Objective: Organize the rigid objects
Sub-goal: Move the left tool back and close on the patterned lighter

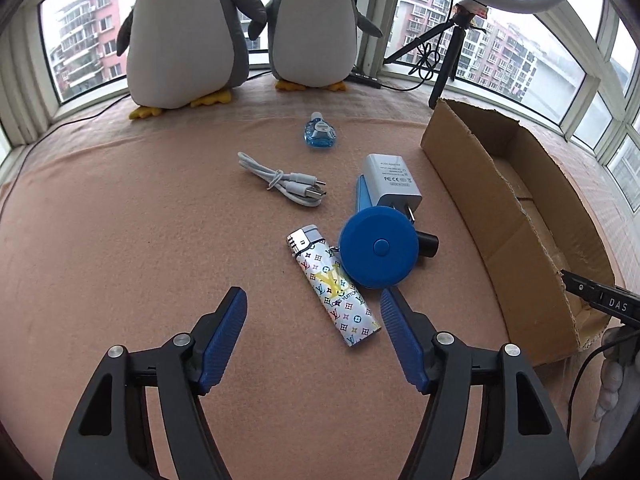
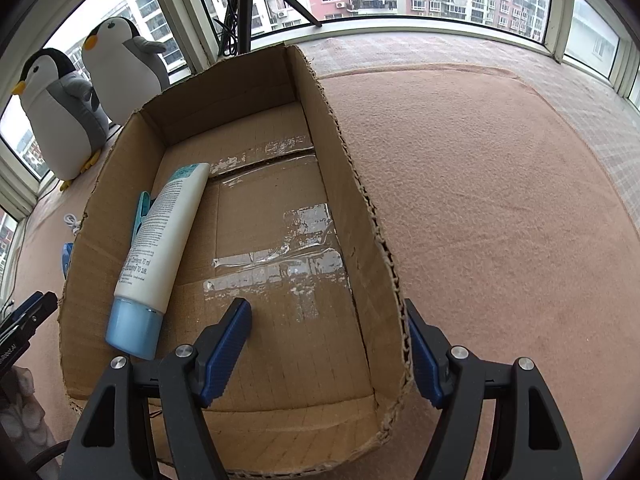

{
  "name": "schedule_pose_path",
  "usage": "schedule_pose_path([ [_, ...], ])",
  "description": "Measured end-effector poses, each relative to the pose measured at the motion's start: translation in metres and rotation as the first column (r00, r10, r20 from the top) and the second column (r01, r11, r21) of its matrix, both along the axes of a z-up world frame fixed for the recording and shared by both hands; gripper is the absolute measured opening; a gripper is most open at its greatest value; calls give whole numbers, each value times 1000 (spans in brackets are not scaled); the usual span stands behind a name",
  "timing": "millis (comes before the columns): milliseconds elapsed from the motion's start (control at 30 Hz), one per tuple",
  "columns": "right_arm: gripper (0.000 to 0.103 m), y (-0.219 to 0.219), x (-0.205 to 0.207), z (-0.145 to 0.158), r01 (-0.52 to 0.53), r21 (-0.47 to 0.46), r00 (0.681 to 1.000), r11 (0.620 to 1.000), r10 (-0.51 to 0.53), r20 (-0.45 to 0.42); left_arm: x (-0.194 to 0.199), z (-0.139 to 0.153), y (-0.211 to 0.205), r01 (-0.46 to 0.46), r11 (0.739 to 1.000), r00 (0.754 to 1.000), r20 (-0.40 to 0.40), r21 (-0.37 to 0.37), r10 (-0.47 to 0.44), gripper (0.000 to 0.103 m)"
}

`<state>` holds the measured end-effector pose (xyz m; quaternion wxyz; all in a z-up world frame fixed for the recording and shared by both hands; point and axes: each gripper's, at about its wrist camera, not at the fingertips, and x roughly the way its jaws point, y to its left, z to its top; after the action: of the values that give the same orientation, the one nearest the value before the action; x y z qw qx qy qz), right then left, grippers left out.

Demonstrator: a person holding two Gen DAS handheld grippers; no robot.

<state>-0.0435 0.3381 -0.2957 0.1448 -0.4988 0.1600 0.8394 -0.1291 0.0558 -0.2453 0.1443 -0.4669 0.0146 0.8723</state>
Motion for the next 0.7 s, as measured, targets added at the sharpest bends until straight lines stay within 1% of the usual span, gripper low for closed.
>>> schedule_pose_path([
  [67, 70, 0, 0, 0, 0, 0, 1000, 1000, 0, 0, -1, -2, 5, 7, 1000, 1000, -4, -13, -7, 65],
  [200, 70, 0, 0, 0, -1, 0, 1000, 1000, 1, 0, -6, -8, 12, 8, 999, 1000, 9, -33, -8, 54],
  [333, 70, 0, 1, 0, 0, 0, 1000, 1000, 0, 0, -8, -12, 12, -2, 1000, 1000, 21, -29, 3, 53],
  [433, 70, 1, 0, 0, -1, 0, 1000, 1000, 1, 0, -10, -15, 11, -11, 999, 1000, 20, -38, 11, 47],
  [500, 70, 1, 1, 0, 0, 0, 1000, 1000, 0, 0, -12, -15, 9, -19, 999, 1000, 18, -37, 19, 45],
  [700, 70, 1, 1, 0, 0, 0, 1000, 1000, 0, 0, -20, -15, 4, -29, 999, 999, 19, -19, 29, 42],
])
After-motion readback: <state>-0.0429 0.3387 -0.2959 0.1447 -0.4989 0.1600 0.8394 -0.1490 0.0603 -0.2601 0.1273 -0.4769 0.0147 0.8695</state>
